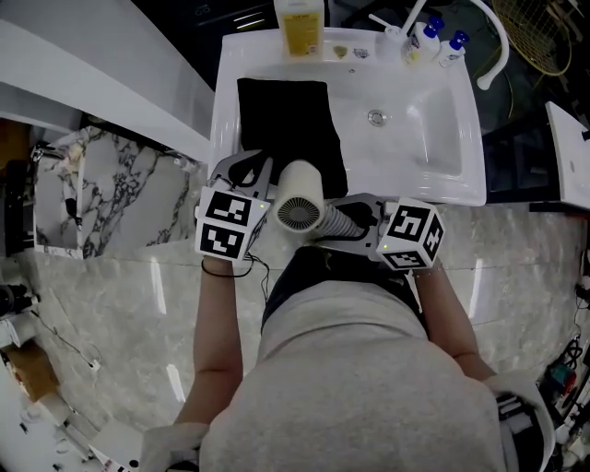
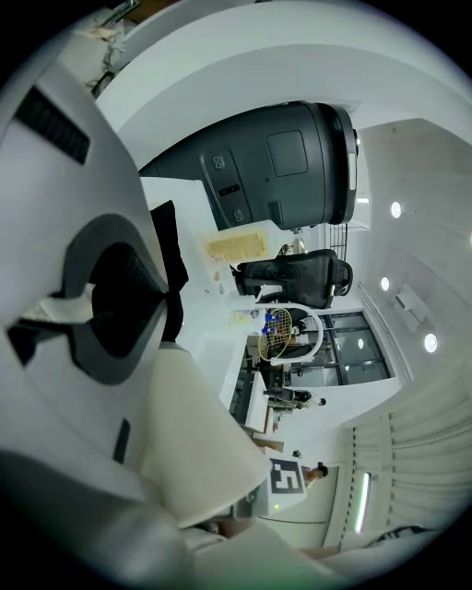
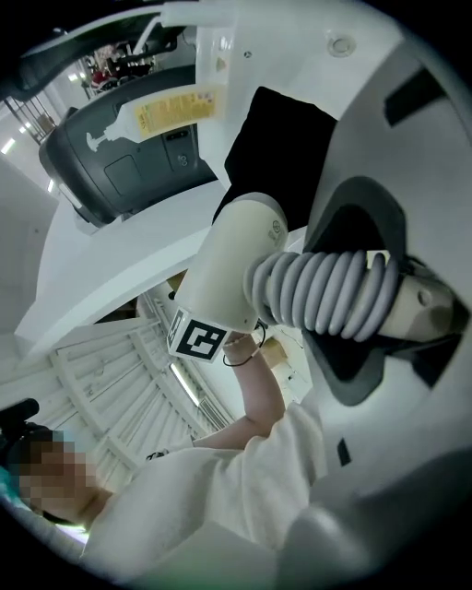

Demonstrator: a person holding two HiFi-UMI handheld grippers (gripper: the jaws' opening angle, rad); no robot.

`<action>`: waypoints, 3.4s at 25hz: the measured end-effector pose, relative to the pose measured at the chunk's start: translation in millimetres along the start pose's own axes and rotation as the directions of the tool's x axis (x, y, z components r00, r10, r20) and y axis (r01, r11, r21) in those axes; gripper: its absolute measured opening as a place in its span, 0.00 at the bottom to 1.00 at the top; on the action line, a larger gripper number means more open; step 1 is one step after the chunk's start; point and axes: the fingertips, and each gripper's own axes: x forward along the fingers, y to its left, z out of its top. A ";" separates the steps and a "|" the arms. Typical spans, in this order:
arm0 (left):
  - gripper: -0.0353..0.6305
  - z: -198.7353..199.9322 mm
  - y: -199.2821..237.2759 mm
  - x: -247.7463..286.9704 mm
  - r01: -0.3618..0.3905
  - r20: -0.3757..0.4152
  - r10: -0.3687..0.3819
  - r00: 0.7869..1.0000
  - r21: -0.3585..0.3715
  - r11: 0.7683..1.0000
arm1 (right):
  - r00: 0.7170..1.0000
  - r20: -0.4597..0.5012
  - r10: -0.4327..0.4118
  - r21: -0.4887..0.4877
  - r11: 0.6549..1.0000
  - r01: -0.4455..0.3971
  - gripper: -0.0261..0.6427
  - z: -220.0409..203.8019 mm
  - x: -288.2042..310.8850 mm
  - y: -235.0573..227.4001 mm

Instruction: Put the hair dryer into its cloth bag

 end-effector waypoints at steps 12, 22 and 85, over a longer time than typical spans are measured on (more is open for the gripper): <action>0.07 17.1 -0.9 -7.1 0.031 0.066 -0.026 0.997 -0.065 0.997 | 0.999 -0.042 0.031 0.099 0.995 -0.027 0.38 -15.9 11.7 -26.0; 0.07 22.5 -10.1 -19.4 0.062 0.097 -0.052 0.994 -0.098 0.993 | 0.989 -0.137 -0.048 0.111 0.992 0.063 0.38 -15.9 18.2 -49.4; 0.07 -63.3 -43.7 -11.5 0.128 -0.020 -0.139 0.990 -0.294 0.947 | 0.845 -0.350 -0.404 0.055 0.892 0.449 0.33 -47.1 8.6 -107.8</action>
